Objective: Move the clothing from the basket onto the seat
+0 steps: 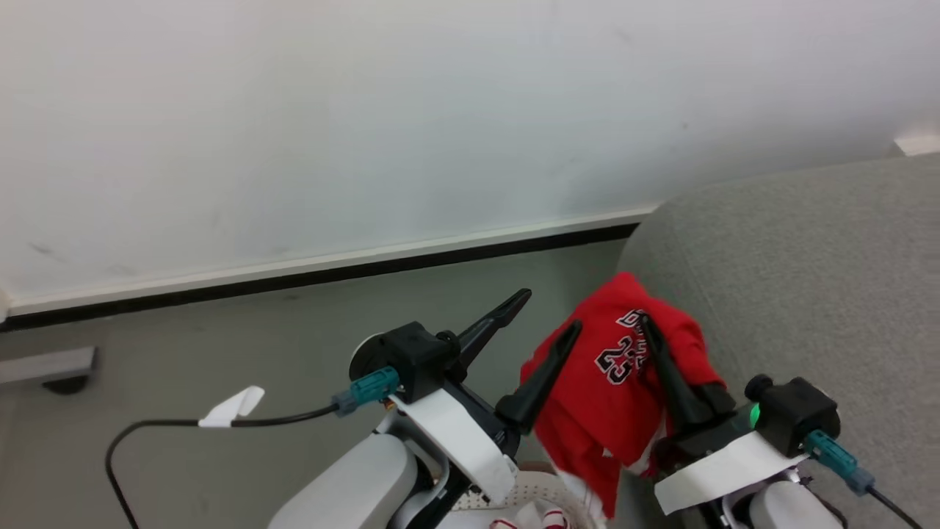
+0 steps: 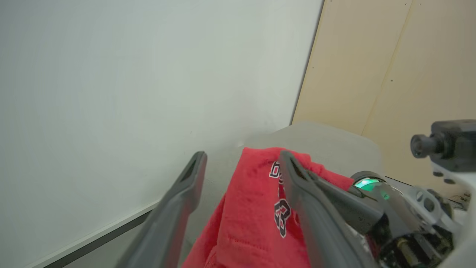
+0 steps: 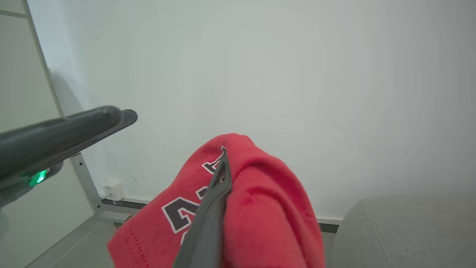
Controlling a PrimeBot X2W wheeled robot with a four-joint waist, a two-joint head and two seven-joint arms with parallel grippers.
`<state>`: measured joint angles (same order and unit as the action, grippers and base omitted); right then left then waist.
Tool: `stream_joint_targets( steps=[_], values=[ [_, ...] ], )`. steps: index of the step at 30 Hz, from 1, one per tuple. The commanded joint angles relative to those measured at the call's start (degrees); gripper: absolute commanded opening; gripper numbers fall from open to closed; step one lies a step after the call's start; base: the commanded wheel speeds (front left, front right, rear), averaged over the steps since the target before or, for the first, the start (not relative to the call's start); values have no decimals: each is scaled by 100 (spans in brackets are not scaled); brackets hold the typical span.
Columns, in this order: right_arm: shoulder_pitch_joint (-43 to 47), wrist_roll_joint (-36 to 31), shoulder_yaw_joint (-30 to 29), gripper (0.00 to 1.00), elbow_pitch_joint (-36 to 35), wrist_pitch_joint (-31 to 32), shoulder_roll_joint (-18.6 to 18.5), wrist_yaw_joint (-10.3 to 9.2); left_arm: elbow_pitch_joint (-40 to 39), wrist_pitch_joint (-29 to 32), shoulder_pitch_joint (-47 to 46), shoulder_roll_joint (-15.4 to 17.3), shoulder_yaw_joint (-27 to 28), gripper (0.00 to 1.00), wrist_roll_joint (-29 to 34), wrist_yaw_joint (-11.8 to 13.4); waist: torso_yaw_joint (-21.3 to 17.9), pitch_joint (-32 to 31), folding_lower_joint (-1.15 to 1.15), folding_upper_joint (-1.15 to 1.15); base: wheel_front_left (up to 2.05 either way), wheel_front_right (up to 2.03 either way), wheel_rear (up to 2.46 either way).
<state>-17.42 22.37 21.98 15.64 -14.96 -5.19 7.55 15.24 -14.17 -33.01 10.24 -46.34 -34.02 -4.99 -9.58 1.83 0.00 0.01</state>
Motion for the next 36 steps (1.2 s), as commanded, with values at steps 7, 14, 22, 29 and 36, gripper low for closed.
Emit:
stream_joint_targets(
  steps=[7,14,22,29,36],
  values=[
    [97,-246,-441,0,-257,-15,-162,-12,-135,-78,175,147,57,100,205,22,-939,249,0,-1,0,0,0],
    [237,-429,-793,0,-518,-15,-140,-12,-149,-92,271,226,46,100,400,-47,-1365,395,0,-1,0,0,0],
    [336,-546,-920,0,-700,-15,-86,-12,-160,-98,361,165,121,100,592,-99,-1538,545,0,-1,0,0,0],
    [-30,-647,-1055,0,-841,-15,-140,-12,-181,-98,232,206,128,100,756,-147,-1488,801,0,-1,0,0,0],
    [-891,-720,-1407,0,-534,-16,-321,-12,-316,-44,6,397,45,100,853,-188,-1288,1356,0,-1,0,0,0]
  ],
)
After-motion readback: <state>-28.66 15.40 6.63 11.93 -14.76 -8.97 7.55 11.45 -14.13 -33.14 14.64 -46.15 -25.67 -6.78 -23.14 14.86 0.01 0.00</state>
